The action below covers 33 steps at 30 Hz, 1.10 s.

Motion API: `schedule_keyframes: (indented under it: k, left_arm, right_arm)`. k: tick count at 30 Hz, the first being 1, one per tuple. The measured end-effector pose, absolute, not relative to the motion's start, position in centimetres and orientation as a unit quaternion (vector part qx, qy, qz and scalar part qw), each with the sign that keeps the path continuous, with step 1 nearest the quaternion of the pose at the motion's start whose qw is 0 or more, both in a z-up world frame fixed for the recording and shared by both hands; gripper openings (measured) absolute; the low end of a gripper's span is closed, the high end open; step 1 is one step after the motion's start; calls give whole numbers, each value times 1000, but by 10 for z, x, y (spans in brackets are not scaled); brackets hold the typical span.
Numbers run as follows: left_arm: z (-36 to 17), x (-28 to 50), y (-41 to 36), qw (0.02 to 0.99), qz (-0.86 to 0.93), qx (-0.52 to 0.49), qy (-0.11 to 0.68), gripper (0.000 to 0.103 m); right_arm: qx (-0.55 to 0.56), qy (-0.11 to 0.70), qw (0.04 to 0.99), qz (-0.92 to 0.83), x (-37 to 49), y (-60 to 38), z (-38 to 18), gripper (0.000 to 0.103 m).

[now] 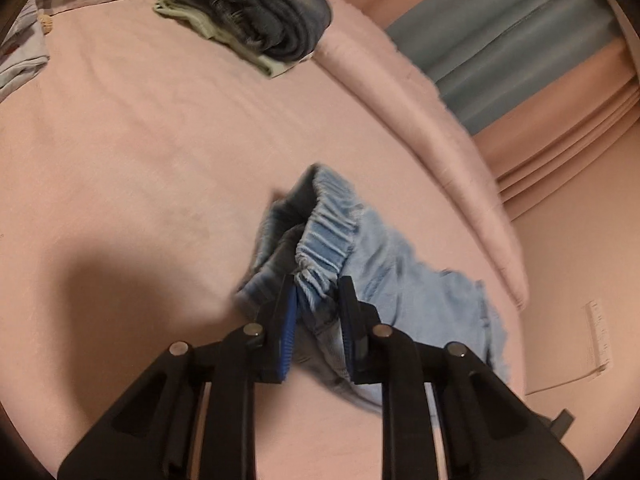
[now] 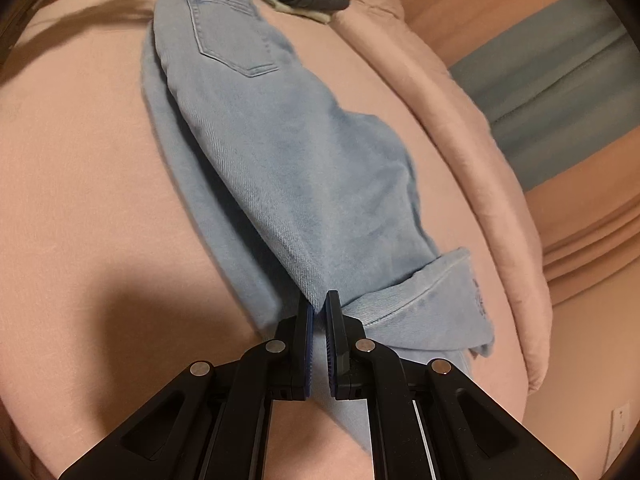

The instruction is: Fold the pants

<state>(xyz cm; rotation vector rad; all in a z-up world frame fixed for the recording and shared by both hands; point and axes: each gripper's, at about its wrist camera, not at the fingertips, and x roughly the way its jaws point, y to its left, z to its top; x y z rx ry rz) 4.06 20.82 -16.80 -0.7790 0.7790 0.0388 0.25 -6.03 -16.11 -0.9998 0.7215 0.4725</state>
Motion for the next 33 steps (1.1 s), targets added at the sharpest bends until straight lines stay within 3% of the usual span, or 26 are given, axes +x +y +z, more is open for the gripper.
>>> schedule_keyframes:
  k: [2,7,9,15,22,24,28,30,33]
  left_arm:
    - [-177,37,214,848,20,-374,374,21]
    - [-166,25,214,859,36,-322,397,44]
    - [-154,13,210,875,62,-273,395,48]
    - [-122,22,143,910,-26,-177,373,48]
    - [-176,75,48,877,-112,-116,453,48]
    - [-196,69,42,874,-116,-88,464,48]
    - [-190,51,41,881,-145,-31,450,58]
    - [-185,49,47,877,-160,-45,451,65]
    - [-177,52,44,874,-177,-65,448,66]
  right_arm:
    - [-478,342,779,221,3,-59,-176,6]
    - [-469,342,786,214,3,-61,-172,6]
    - [-451,352,789,226,1,-67,-159,6]
    - [-284,367,843,272,20,-85,-108,6]
    - [-214,459,825,252,57,-71,-156,6]
    - [-209,428,841,257,40,-80,-159,7]
    - [-147,446,836,284,34,-109,-139,8]
    - [-81,444,846,282,46,-135,-117,12]
    - [-3,435,869,235,74,-171,-95,39]
